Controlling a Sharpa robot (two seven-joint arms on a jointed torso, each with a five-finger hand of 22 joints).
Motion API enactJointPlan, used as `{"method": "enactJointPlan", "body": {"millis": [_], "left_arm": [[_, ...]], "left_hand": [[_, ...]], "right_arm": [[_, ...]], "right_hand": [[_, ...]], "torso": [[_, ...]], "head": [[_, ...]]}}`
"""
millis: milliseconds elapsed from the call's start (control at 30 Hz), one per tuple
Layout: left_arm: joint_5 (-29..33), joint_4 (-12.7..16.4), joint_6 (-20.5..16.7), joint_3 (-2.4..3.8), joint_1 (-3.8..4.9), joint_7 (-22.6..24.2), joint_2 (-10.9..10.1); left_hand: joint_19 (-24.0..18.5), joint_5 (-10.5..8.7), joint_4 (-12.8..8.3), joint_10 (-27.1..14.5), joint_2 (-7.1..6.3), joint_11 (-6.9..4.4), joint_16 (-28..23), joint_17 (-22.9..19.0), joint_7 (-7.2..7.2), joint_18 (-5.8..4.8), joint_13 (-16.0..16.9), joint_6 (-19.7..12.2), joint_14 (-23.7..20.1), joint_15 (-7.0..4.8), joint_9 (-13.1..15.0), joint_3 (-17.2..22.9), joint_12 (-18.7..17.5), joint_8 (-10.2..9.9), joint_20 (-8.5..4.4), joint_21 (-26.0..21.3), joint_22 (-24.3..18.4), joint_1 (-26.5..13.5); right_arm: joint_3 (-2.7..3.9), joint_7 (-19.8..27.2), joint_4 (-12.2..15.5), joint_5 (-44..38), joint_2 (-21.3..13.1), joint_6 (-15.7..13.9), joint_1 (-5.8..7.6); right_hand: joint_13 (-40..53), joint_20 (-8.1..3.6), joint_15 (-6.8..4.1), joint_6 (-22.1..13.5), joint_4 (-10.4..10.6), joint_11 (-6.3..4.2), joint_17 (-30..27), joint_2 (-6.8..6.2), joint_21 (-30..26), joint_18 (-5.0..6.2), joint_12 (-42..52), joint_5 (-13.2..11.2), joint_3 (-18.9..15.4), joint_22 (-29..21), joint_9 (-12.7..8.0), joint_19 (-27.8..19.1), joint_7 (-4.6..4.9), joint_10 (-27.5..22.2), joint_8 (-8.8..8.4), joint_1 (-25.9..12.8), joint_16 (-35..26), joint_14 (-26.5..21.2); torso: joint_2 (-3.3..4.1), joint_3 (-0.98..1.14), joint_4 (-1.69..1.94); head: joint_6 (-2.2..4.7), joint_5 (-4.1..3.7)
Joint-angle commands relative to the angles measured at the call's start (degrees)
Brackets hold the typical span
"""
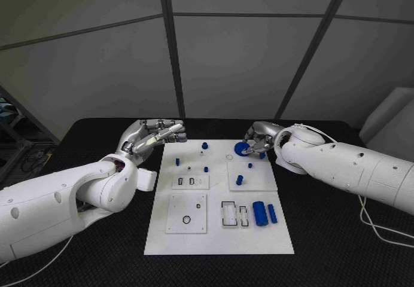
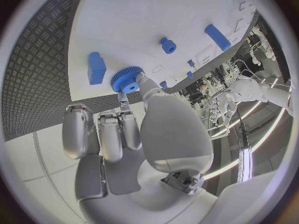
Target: Assemble the parts on the task board
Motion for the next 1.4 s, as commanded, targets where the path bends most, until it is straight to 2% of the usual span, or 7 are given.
{"method": "enactJointPlan", "body": {"millis": [33,500,633,700,833,1100,1400], "left_arm": [[-0.09,-0.02,0.7,0.05,0.04,0.05,0.12],[-0.09,-0.19,0.75,0.05,0.01,-0.07,0.29],[-0.09,-0.23,0.77,0.05,0.0,-0.1,0.3],[-0.09,-0.24,0.77,0.05,-0.01,-0.12,0.29],[-0.09,-0.28,0.77,0.05,-0.01,-0.16,0.28],[-0.09,-0.35,0.76,0.05,-0.04,-0.19,0.3],[-0.09,-0.37,0.67,0.05,-0.07,-0.19,0.28]], "left_hand": [[0.35,0.34,-0.28,0.22,0.49,-0.06,0.18,-0.1,0.09,-0.79,0.03,0.48,0.28,-0.29,0.05,-0.01,0.2,0.07,-0.12,-0.16,-0.07,-0.22],[0.37,0.34,-0.32,0.21,0.5,-0.05,0.18,-0.1,0.1,-0.79,0.02,0.47,0.29,-0.29,0.04,0.0,0.19,0.06,-0.12,-0.16,-0.07,-0.21],[0.37,0.34,-0.32,0.21,0.5,-0.05,0.18,-0.1,0.1,-0.79,0.02,0.47,0.29,-0.29,0.04,0.0,0.19,0.06,-0.12,-0.16,-0.07,-0.21],[0.37,0.34,-0.32,0.21,0.5,-0.05,0.18,-0.1,0.1,-0.79,0.02,0.47,0.29,-0.29,0.04,0.0,0.19,0.06,-0.12,-0.16,-0.07,-0.21],[0.39,0.35,-0.41,0.17,0.55,-0.03,0.19,-0.12,0.15,-0.79,0.0,0.44,0.32,-0.3,0.02,0.07,0.16,0.01,-0.14,-0.16,-0.09,-0.14],[0.39,0.35,-0.41,0.17,0.55,-0.03,0.19,-0.12,0.15,-0.79,0.0,0.44,0.32,-0.3,0.02,0.07,0.16,0.01,-0.14,-0.16,-0.09,-0.14],[0.42,0.36,-0.48,0.16,0.61,-0.02,0.2,-0.13,0.17,-0.79,-0.02,0.43,0.33,-0.3,0.01,0.13,0.15,-0.01,-0.14,-0.15,-0.1,-0.08]], "right_arm": [[0.02,-0.39,-0.41,-0.06,0.32,1.5,0.09],[0.02,-0.57,-1.4,-0.08,1.21,1.13,0.08],[0.01,-0.82,-1.34,-0.78,1.19,0.39,0.08],[0.01,-0.83,-1.23,-1.54,1.13,-0.16,0.08],[0.01,-0.45,-0.88,-2.59,1.0,-1.74,0.07],[0.01,0.94,1.09,-5.47,0.7,-7.83,0.05],[0.01,1.12,3.97,-9.1,0.21,-11.26,0.05]], "right_hand": [[9.38,0.0,0.36,0.09,0.11,0.05,12.67,0.53,0.39,-0.59,0.19,0.34,0.19,0.81,-0.04,0.29,0.05,2.03,0.22,-0.03,0.32,5.66],[9.65,0.01,0.31,1.42,-0.42,-0.06,12.7,1.61,0.53,-0.61,0.38,0.17,0.77,1.03,0.12,0.37,-0.13,2.15,0.9,0.35,0.35,5.66],[9.91,-0.24,-0.05,3.33,-1.57,-0.47,12.76,2.77,0.67,-0.66,0.53,-2.83,2.2,1.33,0.29,0.5,-0.58,2.3,1.67,1.7,0.37,5.66],[9.98,-0.36,-0.16,3.8,-2.1,-0.6,12.79,3.04,0.72,-0.68,0.57,-3.18,2.87,1.45,0.27,0.55,-0.72,2.35,1.78,2.19,0.38,5.67],[10.13,-0.54,-0.37,4.66,-2.95,-0.84,12.84,3.4,0.84,-0.74,0.65,-2.96,3.98,1.76,0.26,0.72,-0.98,2.45,1.97,2.92,0.4,5.68],[10.49,-0.86,-0.7,5.94,-3.82,-1.24,13.15,3.51,1.12,-0.88,0.85,-1.89,5.4,2.48,0.22,1.15,-1.41,2.75,2.08,2.94,0.51,5.74],[10.41,-0.97,-0.8,6.3,-4.0,-1.35,13.24,3.4,1.2,-0.92,0.78,-1.57,5.83,2.68,0.19,1.27,-1.53,2.69,2.01,2.63,0.54,5.76]], "torso": [[0.03,0.02,0.05],[-0.02,0.02,0.01],[-0.04,0.03,-0.02],[-0.03,0.03,-0.02],[-0.05,0.03,-0.04],[-0.05,0.07,0.04],[-0.03,0.05,-0.01]], "head": [[-0.06,-0.03],[-0.44,0.18],[-0.57,0.18],[-0.6,0.16],[-0.5,0.12],[-0.45,0.15],[-0.38,0.29]]}}
